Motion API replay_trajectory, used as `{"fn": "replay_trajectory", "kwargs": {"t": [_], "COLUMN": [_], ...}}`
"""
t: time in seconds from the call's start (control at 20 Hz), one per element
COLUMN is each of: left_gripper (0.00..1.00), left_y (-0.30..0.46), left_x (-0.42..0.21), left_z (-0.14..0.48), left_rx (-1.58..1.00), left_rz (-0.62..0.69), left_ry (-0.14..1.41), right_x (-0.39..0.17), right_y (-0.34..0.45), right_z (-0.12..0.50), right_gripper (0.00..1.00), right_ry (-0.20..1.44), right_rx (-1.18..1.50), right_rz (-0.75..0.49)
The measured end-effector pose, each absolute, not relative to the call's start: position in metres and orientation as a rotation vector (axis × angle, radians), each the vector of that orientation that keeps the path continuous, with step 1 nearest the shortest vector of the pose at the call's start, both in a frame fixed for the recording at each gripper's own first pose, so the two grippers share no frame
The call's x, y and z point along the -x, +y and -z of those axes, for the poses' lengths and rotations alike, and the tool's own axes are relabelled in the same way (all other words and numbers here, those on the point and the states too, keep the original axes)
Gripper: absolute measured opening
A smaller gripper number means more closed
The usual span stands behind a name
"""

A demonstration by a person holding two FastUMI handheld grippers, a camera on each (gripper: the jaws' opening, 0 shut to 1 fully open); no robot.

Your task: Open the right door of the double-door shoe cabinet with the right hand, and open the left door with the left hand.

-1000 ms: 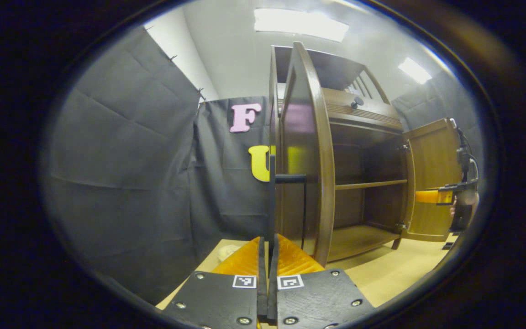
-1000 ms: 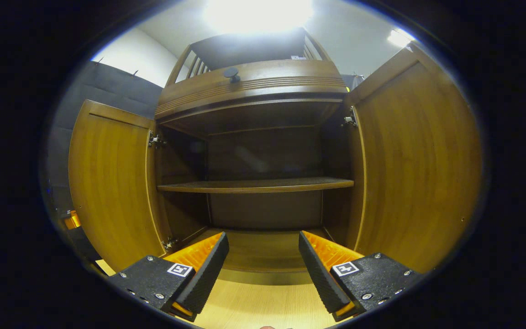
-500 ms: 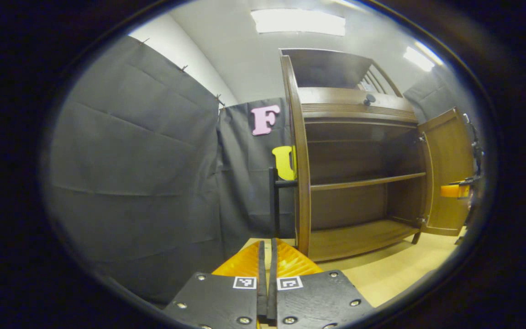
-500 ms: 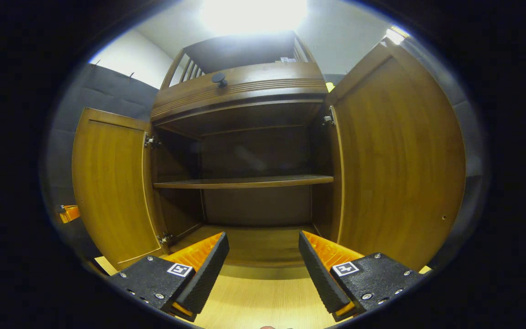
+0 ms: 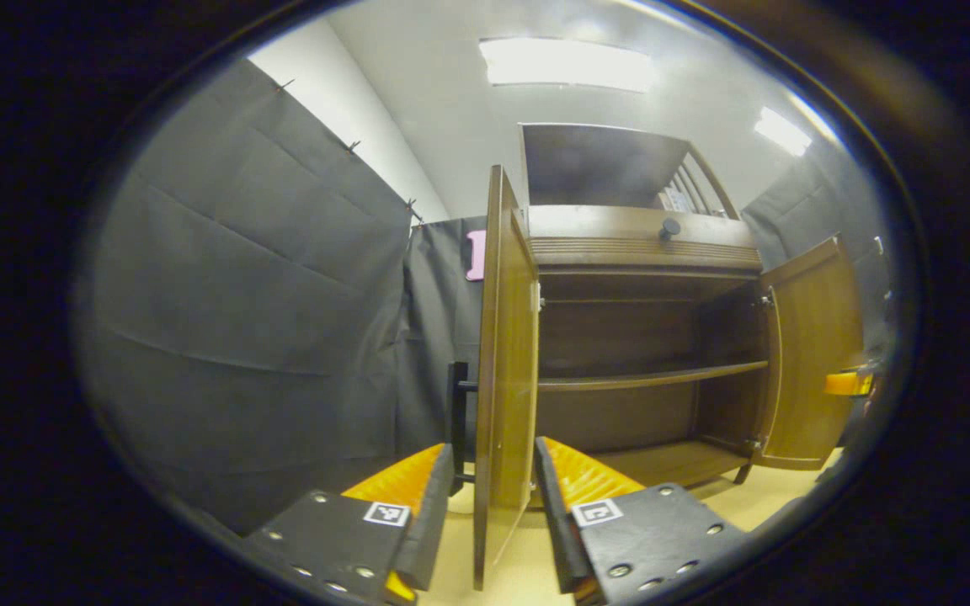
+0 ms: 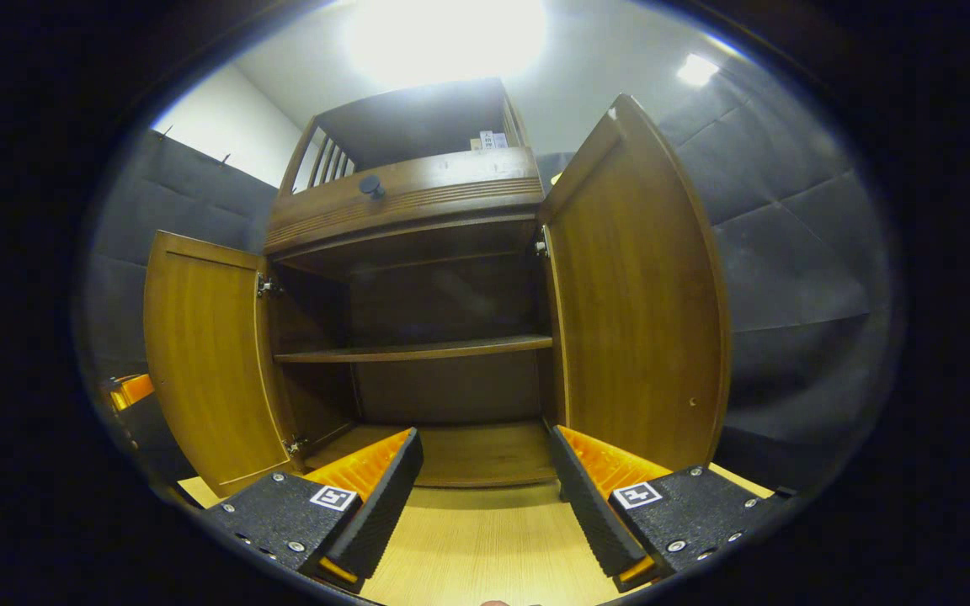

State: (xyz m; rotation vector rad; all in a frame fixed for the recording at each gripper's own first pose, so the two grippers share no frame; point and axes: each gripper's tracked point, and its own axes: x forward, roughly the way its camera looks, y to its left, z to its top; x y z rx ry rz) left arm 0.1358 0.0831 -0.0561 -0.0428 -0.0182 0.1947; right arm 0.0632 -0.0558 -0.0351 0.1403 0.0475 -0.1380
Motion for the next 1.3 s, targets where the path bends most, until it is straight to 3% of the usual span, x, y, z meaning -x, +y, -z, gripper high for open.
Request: {"fn": "replay_trajectory", "kwargs": {"t": [0.1, 0.55, 0.7, 0.9, 1.0, 1.3], "left_gripper": [0.96, 0.97, 0.89, 0.89, 0.96, 0.96], "left_y": [0.071, 0.027, 0.011, 0.002, 0.0, -0.004], "left_x": [-0.131, -0.138, -0.133, -0.132, -0.13, -0.123], "left_z": [0.049, 0.033, 0.037, 0.038, 0.037, 0.032], "left_rx": [0.06, 0.115, 0.165, 0.161, 0.158, 0.115], "left_rz": [-0.187, -0.029, 0.024, 0.03, 0.032, 0.06], "left_ry": [-0.048, -0.044, -0.007, 0.028, 0.032, 0.024], "right_x": [-0.049, 0.004, 0.014, 0.019, 0.02, 0.014], "right_y": [-0.067, -0.08, -0.077, -0.073, -0.067, -0.048], "right_z": [0.015, -0.023, -0.021, -0.02, -0.019, -0.022], "right_gripper": [0.94, 0.94, 0.94, 0.94, 0.94, 0.94], "right_ry": [0.005, -0.032, -0.025, -0.027, -0.03, -0.056], "right_rx": [-0.137, -0.033, -0.039, -0.048, -0.045, -0.064], "right_rz": [0.17, 0.174, 0.157, 0.119, 0.097, 0.041]}}
